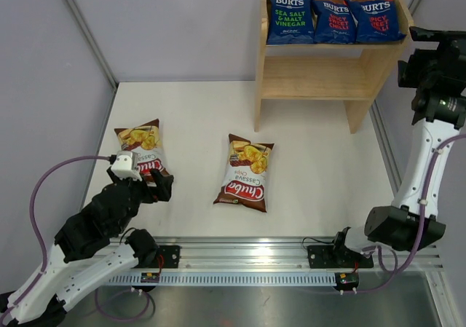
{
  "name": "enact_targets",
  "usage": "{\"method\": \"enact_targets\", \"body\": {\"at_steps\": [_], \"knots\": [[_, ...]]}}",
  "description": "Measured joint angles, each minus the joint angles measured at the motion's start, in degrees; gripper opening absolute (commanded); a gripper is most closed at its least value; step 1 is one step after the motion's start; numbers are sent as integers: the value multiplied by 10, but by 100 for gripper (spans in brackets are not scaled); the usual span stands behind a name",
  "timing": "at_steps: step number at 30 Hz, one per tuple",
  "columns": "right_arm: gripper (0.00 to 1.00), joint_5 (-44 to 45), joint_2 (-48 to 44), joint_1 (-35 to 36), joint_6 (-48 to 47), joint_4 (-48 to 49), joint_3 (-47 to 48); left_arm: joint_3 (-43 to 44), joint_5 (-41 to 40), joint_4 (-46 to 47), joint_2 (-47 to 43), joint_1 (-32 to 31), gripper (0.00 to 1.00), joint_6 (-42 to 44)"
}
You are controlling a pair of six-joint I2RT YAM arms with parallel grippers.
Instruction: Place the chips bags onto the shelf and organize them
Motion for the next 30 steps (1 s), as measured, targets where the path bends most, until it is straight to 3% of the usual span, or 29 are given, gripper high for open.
{"method": "enact_targets", "body": {"at_steps": [5, 12, 16, 20, 25, 30], "knots": [[99, -48, -133, -44, -128, 0, -73, 1, -17, -12, 23, 0, 99, -9], [99, -286, -423, -11, -259, 106, -353, 10, 69, 24, 105, 0, 99, -34], [99, -341, -476, 49, -326, 81, -446, 10, 132, 87, 199, 8, 99, -42], [99, -384, -502, 108, -365, 45, -500, 5, 239, 168, 307, 71, 99, -37], [99, -466, -564, 143, -365, 33, -569, -3, 388, 265, 452, 162, 99, -13], [97, -507, -645, 158, -348, 38, -649, -3, 479, 328, 578, 175, 99, -10]]}}
